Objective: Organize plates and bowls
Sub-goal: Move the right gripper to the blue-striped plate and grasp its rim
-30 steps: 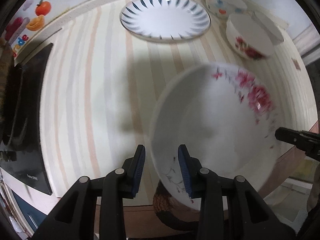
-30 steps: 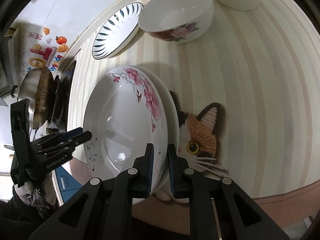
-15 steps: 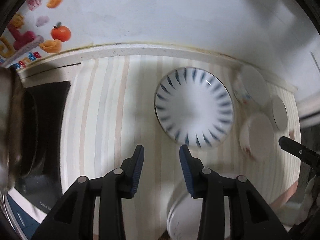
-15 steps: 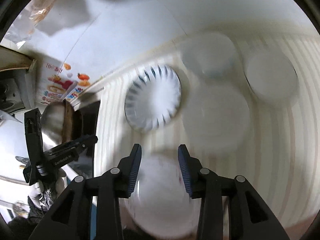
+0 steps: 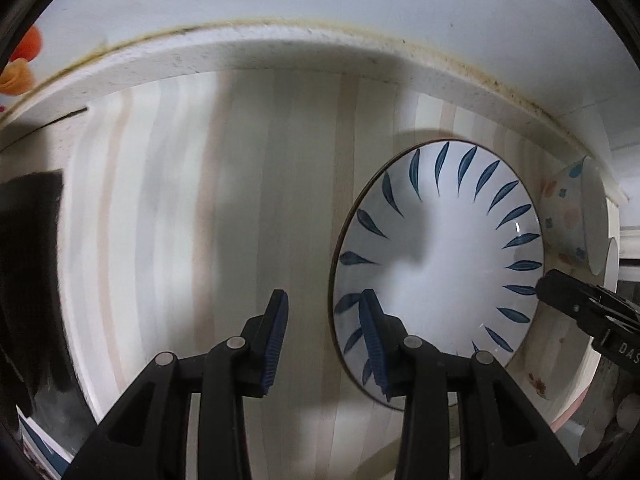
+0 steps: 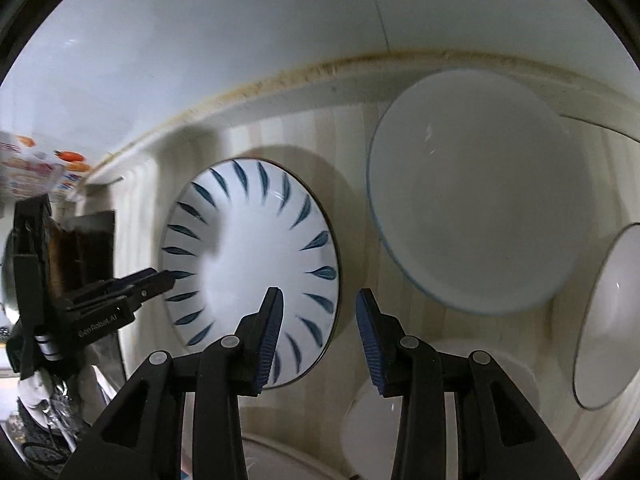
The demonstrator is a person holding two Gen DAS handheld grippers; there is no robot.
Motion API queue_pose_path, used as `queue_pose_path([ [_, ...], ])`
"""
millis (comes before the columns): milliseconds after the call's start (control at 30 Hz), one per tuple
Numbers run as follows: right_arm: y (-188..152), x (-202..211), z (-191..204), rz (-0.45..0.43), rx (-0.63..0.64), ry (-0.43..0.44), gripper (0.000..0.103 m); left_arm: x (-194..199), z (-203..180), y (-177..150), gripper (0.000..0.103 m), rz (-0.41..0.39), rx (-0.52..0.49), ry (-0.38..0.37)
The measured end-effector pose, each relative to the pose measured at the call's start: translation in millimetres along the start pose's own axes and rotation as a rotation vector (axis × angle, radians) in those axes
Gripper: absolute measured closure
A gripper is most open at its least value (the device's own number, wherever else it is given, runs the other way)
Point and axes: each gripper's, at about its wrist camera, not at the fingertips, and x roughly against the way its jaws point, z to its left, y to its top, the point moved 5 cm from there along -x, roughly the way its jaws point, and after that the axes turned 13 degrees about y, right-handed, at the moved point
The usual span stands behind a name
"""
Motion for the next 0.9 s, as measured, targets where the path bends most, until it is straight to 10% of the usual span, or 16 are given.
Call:
queue_pose_path([
  [300,6.9,-18.5,-10.4,0.016,0.031,-0.039,0.083,1.7,-14.7,4.3,0.083,-0.059,-0.063,0.011],
  [900,10.4,-12.9,-3.1,0.019,0.021,-0.009,0.090,38.9,-2.1,-9.9,0.084,-0.077,-0.050,0.040],
])
